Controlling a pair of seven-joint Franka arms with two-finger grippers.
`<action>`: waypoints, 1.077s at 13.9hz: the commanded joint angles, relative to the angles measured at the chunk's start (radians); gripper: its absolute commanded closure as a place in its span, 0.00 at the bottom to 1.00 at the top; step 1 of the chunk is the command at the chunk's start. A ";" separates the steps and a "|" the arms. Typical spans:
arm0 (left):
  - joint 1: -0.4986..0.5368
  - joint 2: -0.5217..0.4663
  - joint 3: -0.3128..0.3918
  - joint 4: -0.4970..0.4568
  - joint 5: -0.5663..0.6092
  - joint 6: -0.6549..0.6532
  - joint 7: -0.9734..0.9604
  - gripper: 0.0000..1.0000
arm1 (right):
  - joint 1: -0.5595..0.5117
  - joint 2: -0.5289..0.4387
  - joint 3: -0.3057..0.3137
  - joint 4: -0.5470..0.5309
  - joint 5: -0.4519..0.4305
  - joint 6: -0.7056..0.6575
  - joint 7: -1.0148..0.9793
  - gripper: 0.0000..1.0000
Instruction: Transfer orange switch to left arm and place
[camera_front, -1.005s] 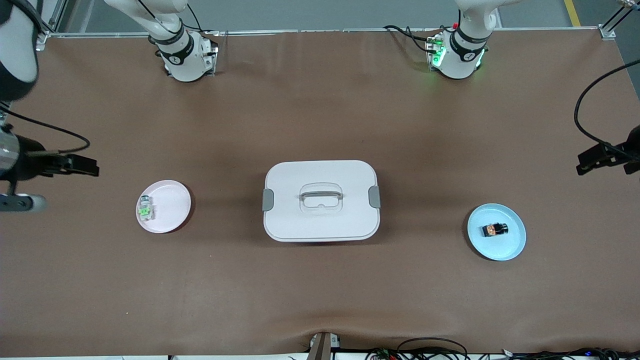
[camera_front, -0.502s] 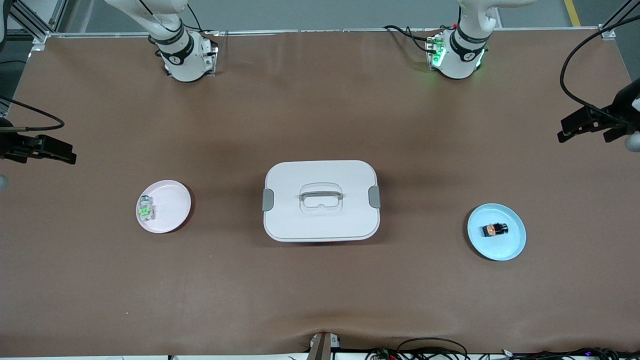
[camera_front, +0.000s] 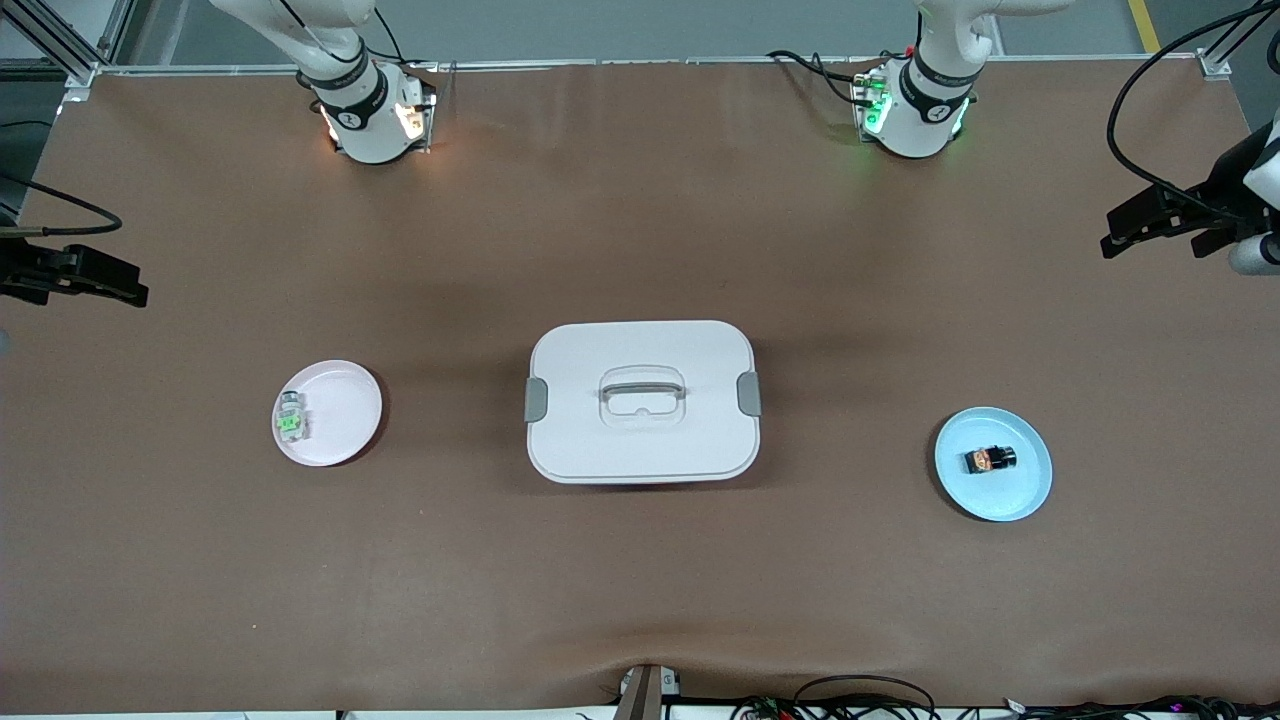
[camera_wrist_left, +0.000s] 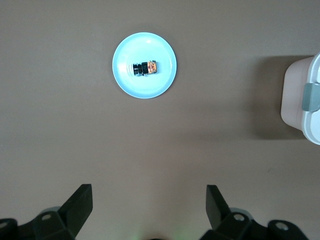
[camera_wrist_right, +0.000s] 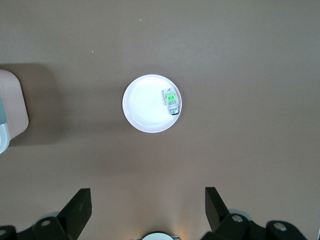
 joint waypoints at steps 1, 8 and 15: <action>-0.011 -0.030 0.006 -0.032 0.001 0.008 -0.010 0.00 | -0.029 -0.016 0.017 -0.023 0.022 -0.008 0.004 0.00; -0.003 -0.008 -0.003 -0.012 -0.006 0.014 -0.009 0.00 | 0.189 -0.028 -0.269 -0.025 0.119 -0.070 0.018 0.00; -0.003 -0.018 0.002 0.001 0.007 0.010 0.004 0.00 | 0.158 -0.077 -0.328 -0.116 0.212 -0.057 0.002 0.00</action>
